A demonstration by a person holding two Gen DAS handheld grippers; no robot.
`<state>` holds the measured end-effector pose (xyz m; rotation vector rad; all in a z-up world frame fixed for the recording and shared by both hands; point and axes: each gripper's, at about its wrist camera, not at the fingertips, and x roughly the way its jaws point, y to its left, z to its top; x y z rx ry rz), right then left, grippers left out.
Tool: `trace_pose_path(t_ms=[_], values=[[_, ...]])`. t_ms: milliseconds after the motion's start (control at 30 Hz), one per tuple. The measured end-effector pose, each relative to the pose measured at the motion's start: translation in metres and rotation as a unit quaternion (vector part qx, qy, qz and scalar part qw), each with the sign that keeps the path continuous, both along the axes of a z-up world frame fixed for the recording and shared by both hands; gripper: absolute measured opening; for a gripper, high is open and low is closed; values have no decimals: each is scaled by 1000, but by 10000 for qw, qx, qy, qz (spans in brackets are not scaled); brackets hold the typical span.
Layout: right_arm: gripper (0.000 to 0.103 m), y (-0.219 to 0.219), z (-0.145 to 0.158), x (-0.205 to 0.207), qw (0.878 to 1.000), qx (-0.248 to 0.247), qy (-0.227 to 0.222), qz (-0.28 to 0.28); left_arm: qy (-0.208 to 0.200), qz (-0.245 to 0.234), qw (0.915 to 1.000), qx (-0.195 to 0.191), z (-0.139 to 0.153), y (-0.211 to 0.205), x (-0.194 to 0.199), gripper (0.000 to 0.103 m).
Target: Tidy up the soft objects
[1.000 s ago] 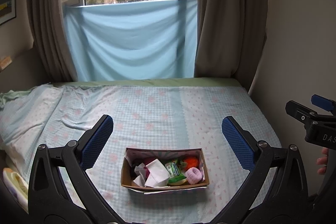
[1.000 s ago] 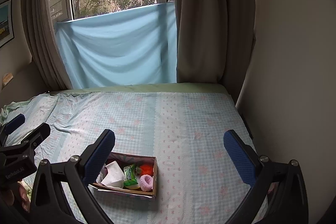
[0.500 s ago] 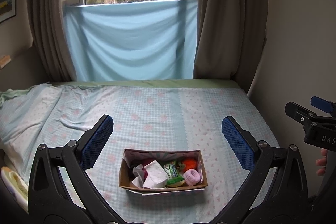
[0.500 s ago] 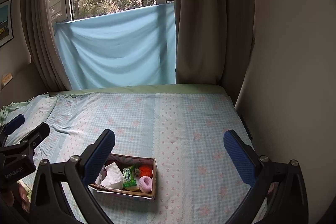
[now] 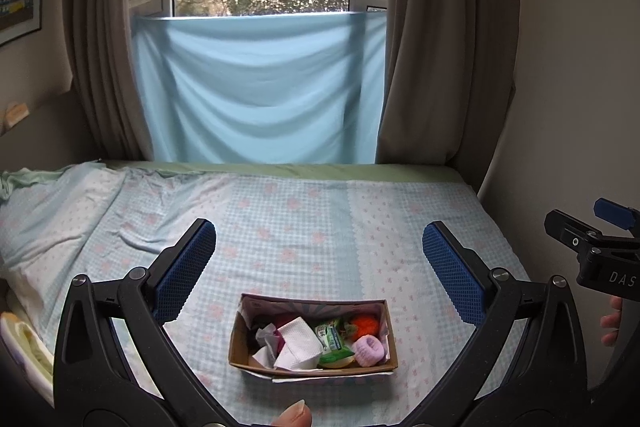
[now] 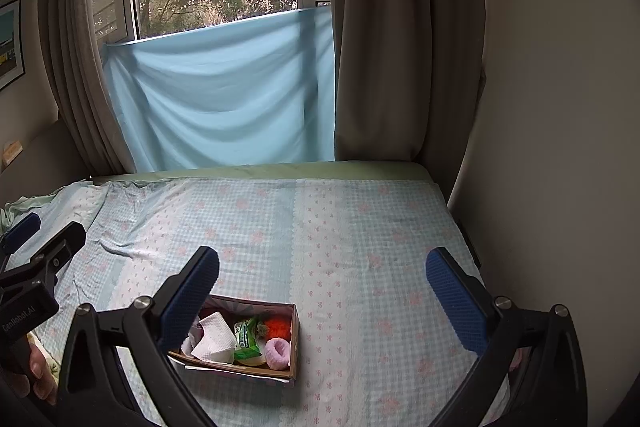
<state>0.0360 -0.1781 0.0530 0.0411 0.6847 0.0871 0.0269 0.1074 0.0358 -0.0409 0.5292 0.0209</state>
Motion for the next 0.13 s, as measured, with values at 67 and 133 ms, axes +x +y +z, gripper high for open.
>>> trace_pose_path(t_ms=[67, 133], values=[[103, 0, 0, 0, 10000, 2, -1, 0, -66, 44, 10000, 47, 0, 0, -1, 103], [103, 0, 0, 0, 10000, -1, -1, 1, -102, 63, 9999, 95, 1, -1, -2, 103]])
